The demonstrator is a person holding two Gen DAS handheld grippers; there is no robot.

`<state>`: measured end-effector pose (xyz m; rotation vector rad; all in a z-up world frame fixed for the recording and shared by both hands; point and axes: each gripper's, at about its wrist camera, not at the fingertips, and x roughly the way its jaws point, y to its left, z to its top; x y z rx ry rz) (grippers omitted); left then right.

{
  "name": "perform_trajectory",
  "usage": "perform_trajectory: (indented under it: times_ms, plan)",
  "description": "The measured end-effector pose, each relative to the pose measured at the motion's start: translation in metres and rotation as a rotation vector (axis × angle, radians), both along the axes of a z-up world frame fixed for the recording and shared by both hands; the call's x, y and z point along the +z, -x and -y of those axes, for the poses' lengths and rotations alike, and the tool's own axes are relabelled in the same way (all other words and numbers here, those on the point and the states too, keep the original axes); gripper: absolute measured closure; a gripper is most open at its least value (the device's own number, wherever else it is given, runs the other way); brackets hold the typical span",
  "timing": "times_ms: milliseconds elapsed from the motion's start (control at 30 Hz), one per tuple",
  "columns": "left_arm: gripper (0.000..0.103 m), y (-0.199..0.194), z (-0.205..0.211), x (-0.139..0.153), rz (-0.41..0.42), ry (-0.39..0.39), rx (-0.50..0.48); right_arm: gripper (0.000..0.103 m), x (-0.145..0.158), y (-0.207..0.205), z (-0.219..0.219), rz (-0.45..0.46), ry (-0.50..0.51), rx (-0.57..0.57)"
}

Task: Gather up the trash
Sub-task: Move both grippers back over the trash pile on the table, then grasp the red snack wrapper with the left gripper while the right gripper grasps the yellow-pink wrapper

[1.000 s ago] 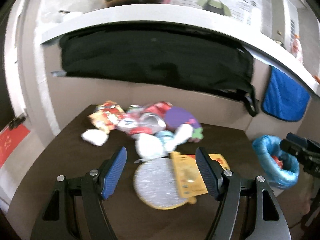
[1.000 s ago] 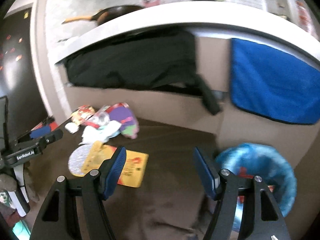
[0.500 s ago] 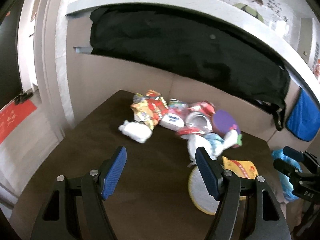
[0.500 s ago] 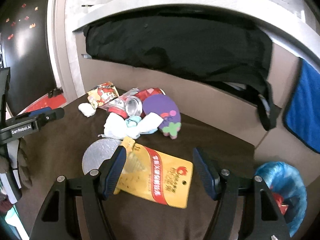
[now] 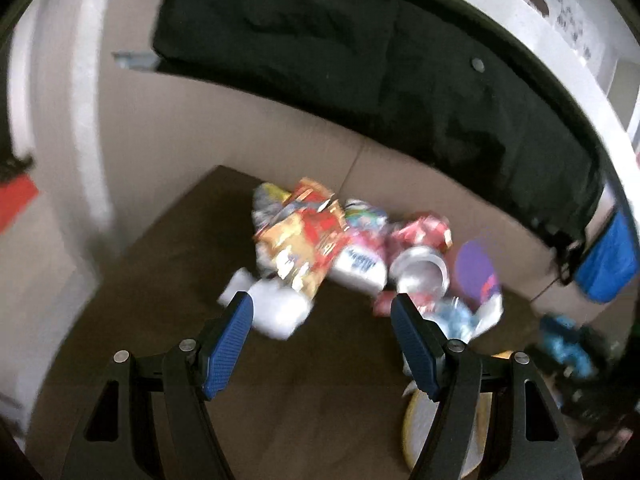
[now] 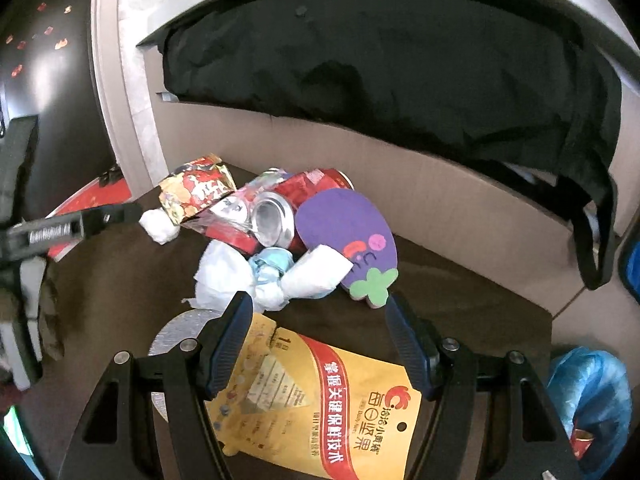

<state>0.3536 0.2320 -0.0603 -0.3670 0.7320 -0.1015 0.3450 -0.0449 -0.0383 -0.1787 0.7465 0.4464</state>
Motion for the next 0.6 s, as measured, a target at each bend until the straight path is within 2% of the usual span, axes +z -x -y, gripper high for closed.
perform_trajectory:
  times_ms: [100, 167, 300, 333, 400, 500, 600]
  plan:
    - [0.031, -0.033, -0.011, -0.001, 0.013, 0.006, 0.017, 0.037, -0.005, -0.005, 0.008, -0.014, -0.005, -0.013]
    - [0.031, -0.056, -0.017, -0.004, -0.007, 0.003, 0.028, 0.037, -0.008, -0.007, 0.013, -0.015, -0.002, -0.025]
    - [0.033, -0.095, -0.023, -0.025, -0.131, 0.052, 0.036, 0.037, -0.011, -0.012, 0.025, -0.025, -0.009, -0.046]
    - [0.037, -0.096, -0.023, -0.029, -0.163, 0.075, 0.047, 0.037, -0.012, -0.012, 0.029, -0.028, -0.010, -0.051]
    - [0.065, -0.088, -0.019, -0.030, -0.166, 0.091, 0.043, 0.037, -0.013, -0.013, 0.033, -0.027, -0.005, -0.062]
    - [0.081, -0.065, -0.009, -0.021, -0.123, 0.054, 0.016, 0.037, -0.014, -0.013, 0.040, -0.031, -0.009, -0.077]
    - [0.083, -0.041, -0.003, -0.013, -0.099, 0.072, -0.029, 0.037, -0.013, -0.014, 0.041, -0.041, -0.017, -0.077]
